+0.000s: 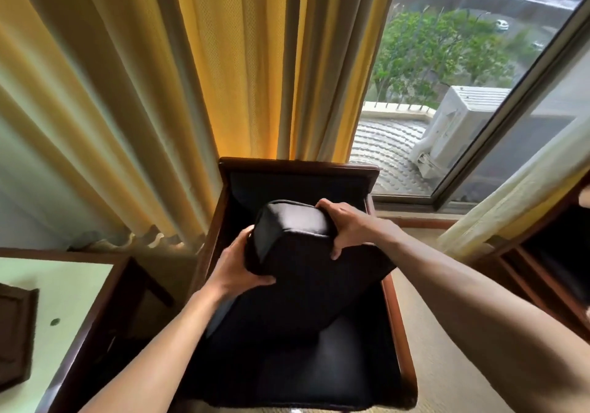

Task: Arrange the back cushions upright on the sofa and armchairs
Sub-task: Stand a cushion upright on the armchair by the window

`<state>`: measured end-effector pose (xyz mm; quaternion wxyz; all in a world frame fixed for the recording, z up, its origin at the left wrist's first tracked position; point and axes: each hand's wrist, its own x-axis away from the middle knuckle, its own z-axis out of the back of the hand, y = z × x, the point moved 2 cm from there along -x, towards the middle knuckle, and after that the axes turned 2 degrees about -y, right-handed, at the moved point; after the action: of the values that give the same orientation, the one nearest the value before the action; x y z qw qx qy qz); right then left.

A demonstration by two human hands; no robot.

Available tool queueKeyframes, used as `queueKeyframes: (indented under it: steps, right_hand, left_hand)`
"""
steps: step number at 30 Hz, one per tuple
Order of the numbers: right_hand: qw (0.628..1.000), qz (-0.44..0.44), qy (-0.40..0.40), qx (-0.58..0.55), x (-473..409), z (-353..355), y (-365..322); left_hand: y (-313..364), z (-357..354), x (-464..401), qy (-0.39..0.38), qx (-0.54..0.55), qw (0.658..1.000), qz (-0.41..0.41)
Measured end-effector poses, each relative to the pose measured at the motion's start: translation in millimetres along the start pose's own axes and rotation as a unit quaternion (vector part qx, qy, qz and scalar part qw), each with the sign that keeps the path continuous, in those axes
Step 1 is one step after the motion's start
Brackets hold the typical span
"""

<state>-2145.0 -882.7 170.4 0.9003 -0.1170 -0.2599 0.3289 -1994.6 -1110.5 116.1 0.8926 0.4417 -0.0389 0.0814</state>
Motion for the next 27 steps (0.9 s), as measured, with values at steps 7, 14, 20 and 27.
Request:
queueKeyframes:
  steps: [7,14,20,27]
  right_hand:
    - [0.994,0.101,0.032,-0.010,-15,-9,-41]
    - [0.952,0.043,-0.021,0.301,-32,-8,-134]
    - [0.952,0.113,0.016,0.284,-29,-6,-155]
    - [0.973,0.056,0.027,0.221,-7,58,-91]
  left_hand:
    - [-22,-7,-12,0.046,-0.031,0.998,0.038]
    - [-42,-33,9,0.024,0.026,0.995,0.097]
    - [-55,-27,25,-0.001,-0.118,0.984,0.130]
    - [-12,-3,5,0.057,-0.088,0.994,0.023]
